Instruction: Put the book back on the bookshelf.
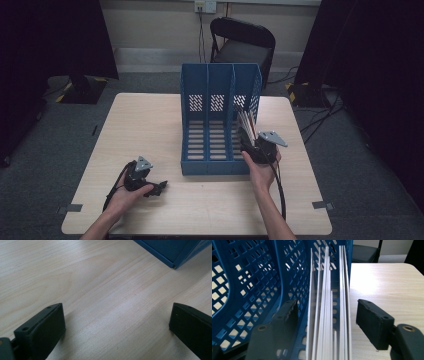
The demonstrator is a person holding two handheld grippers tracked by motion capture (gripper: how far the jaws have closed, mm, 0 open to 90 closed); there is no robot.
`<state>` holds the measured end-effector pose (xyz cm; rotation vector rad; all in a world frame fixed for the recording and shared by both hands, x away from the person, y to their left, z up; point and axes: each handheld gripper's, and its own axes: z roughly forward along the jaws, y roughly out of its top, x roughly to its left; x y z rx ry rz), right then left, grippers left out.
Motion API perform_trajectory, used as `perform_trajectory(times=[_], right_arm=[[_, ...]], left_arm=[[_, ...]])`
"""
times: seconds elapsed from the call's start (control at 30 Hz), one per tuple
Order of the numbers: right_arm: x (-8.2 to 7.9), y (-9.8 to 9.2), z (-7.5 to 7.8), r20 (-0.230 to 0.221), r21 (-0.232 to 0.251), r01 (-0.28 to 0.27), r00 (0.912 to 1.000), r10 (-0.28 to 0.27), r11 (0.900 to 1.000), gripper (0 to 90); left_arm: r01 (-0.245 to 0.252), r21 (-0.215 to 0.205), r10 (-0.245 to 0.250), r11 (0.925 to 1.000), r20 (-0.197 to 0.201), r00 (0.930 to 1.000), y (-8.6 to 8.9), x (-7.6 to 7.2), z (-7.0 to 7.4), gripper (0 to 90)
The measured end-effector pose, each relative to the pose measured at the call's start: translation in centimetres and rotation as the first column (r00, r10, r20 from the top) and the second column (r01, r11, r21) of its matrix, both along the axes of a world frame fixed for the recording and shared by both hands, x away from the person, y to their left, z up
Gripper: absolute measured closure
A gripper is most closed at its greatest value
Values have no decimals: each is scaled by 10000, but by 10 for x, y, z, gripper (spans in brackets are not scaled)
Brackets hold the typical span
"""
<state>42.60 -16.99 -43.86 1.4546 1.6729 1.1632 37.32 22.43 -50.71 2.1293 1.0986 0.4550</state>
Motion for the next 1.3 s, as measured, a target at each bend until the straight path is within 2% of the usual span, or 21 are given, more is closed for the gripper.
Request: perform_trajectory(times=[0.1, 0.2, 0.43, 0.7, 0.93, 1.03, 1.13, 1.3], right_arm=[[2, -2, 0, -160, 366, -274, 9995, 280, 9990, 296], [2, -4, 0, -294, 422, -428, 9986, 441, 9982, 268], [-1, -9, 13, 82, 576, -794, 9968, 791, 9952, 232], [-3, -21, 19, -18, 548, -1219, 9925, 1221, 9910, 190], [-15, -34, 28, 90, 901, -1646, 9863, 1645, 9822, 185], [-19, -36, 29, -217, 699, -1708, 9847, 1727, 9828, 172], [-25, -40, 30, -428, 643, -2048, 9773, 2077, 9767, 170], [-39, -51, 30, -287, 728, -2349, 9710, 2375, 9693, 153]], left_arm=[[4, -6, -4, 10000, -13, 10000, 0, 0, 0, 0], [5, -8, -5, 10000, -17, 10000, 0, 1, 0, 0], [38, -3, -38, 10000, -13, 10000, 0, 1, 0, 0], [-7, -7, 7, 10000, 18, 10000, 0, 2, 0, 0], [0, -12, 0, 10000, 17, 10000, 0, 2, 0, 0], [-4, -30, 4, 10000, 9, 10000, 0, 2, 0, 0], [3, -32, -3, 10000, 5, 10000, 0, 2, 0, 0], [8, -25, -8, 10000, 5, 10000, 0, 2, 0, 0]])
